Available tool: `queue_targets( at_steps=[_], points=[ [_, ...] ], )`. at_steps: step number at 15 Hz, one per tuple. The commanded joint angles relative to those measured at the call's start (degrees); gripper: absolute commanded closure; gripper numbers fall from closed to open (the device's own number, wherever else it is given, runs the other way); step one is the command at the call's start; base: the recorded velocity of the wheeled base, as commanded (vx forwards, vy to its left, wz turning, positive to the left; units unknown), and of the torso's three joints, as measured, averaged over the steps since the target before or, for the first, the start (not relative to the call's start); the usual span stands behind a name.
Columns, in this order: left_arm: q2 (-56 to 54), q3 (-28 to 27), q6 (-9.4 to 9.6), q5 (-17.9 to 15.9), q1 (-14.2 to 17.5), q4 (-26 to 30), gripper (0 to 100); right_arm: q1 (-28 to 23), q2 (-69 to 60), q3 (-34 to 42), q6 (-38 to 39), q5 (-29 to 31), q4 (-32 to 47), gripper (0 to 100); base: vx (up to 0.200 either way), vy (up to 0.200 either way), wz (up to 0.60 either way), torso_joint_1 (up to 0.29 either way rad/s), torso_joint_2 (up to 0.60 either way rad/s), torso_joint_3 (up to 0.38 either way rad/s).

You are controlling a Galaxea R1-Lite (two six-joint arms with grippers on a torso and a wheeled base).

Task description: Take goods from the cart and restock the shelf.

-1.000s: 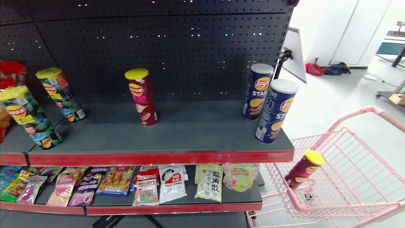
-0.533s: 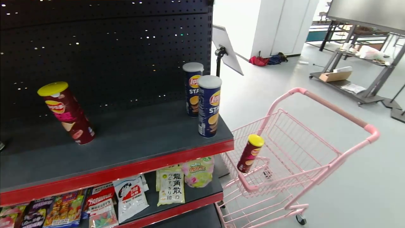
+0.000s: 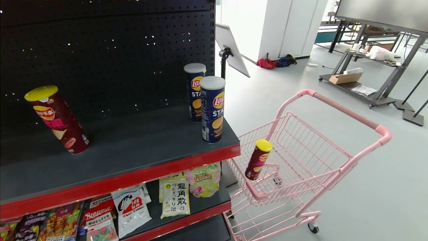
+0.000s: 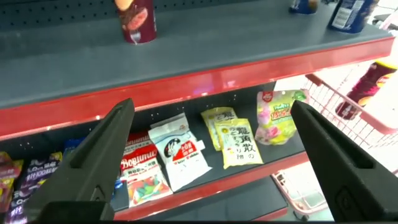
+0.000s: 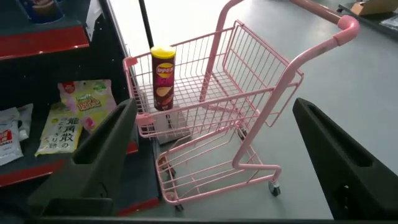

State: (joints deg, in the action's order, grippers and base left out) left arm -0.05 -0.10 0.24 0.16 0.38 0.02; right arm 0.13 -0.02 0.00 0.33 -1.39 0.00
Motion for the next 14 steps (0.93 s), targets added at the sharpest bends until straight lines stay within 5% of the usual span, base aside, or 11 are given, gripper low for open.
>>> queue_targets(
  at_steps=[1, 14],
  points=[
    [0.0, 0.0, 0.02, 0.0, 0.1, 0.0, 0, 0.0, 0.0, 0.0, 0.0, 0.0, 0.0, 0, 0.0, 0.0, 0.0, -0.139, 0.34, 0.198],
    [0.0, 0.0, 0.02, 0.0, 0.1, 0.0, 0, 0.0, 0.0, 0.0, 0.1, 0.0, 0.0, 0, 0.0, 0.0, 0.0, -0.144, 0.36, 0.213]
  ],
)
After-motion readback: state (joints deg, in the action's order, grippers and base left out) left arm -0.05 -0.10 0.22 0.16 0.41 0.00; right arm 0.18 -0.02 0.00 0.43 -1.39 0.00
